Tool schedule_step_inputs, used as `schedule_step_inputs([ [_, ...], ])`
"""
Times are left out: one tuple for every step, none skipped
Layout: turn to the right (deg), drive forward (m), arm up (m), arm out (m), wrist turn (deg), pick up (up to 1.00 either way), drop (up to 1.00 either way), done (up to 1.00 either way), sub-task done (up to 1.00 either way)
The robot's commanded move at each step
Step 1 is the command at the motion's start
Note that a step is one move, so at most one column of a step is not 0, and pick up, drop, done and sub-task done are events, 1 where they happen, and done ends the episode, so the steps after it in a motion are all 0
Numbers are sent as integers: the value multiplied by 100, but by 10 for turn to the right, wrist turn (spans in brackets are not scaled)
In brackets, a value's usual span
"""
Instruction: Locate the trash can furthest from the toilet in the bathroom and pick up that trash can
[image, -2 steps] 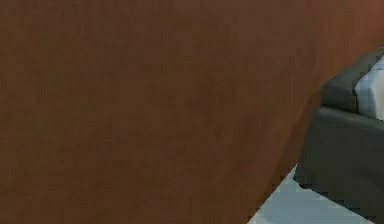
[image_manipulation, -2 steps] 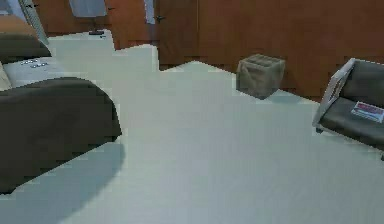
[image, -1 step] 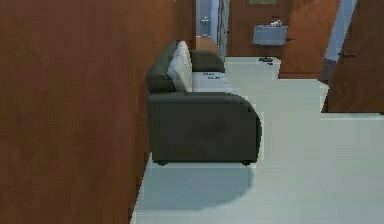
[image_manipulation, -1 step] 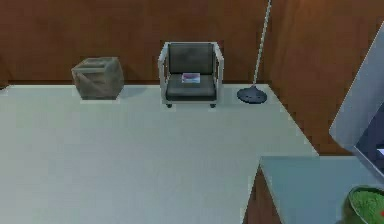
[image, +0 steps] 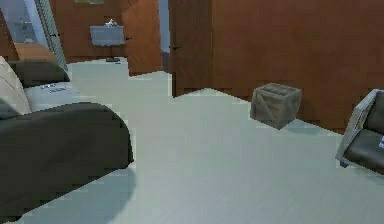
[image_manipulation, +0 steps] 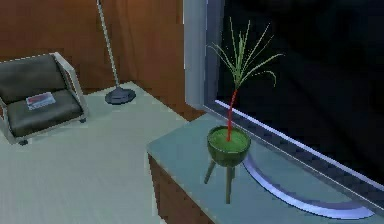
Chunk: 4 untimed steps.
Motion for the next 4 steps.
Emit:
schedule_step_inputs([
  [0,20,0,0,0,0,0,0,0],
  [0,100,0,0,0,0,0,0,0],
  [0,55,0,0,0,0,0,0,0],
  [-360,0,0,0,0,0,0,0,0],
])
